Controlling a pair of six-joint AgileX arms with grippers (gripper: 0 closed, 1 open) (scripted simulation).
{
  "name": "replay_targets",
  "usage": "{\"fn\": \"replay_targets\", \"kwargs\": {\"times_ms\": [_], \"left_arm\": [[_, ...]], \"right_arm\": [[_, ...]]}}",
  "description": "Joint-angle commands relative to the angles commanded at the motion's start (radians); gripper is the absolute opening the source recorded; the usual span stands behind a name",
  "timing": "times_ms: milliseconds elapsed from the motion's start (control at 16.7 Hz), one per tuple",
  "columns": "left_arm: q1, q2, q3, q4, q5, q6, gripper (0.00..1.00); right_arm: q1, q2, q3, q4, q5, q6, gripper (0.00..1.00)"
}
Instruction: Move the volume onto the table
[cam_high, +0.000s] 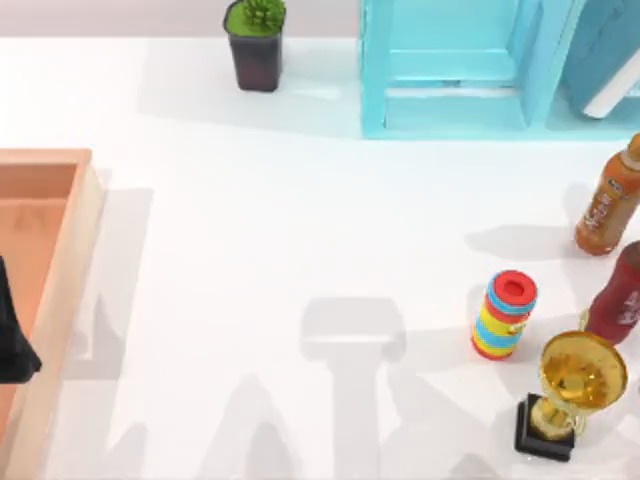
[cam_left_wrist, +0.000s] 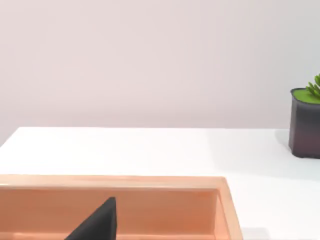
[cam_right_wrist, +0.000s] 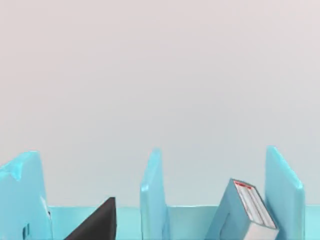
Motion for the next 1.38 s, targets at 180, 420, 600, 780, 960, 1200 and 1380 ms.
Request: {"fn": "replay_targets", "kwargs": {"times_ms": [180,420,600,780,960,1200,1380], "left_arm": [[0.0,0.0,0.0,0.0,0.0,0.0,1.0],[0.0,0.0,0.0,0.0,0.0,0.0,1.0],[0.0,0.0,0.0,0.0,0.0,0.0,1.0],[0.0,0.0,0.0,0.0,0.0,0.0,1.0],[0.0,0.0,0.0,0.0,0.0,0.0,1.0],[0.0,0.0,0.0,0.0,0.0,0.0,1.0],[0.0,0.0,0.0,0.0,0.0,0.0,1.0]], "right_arm": [[-0.024,0.374,0.15,0.174,-0.035,0.049,1.0],[-0.06,0.845,0.309,0.356,-0.061,0.139,1.0],[-0.078,1.104,0.39,0.441,-0.072,0.208,1.0],[-0.082,1.269,0.433,0.489,-0.081,0.259,1.0],[-0.074,1.339,0.44,0.506,-0.088,0.284,1.0],[-0.074,1.341,0.44,0.507,-0.088,0.285,1.0],[-0.076,1.347,0.45,0.5,-0.088,0.284,1.0]]}}
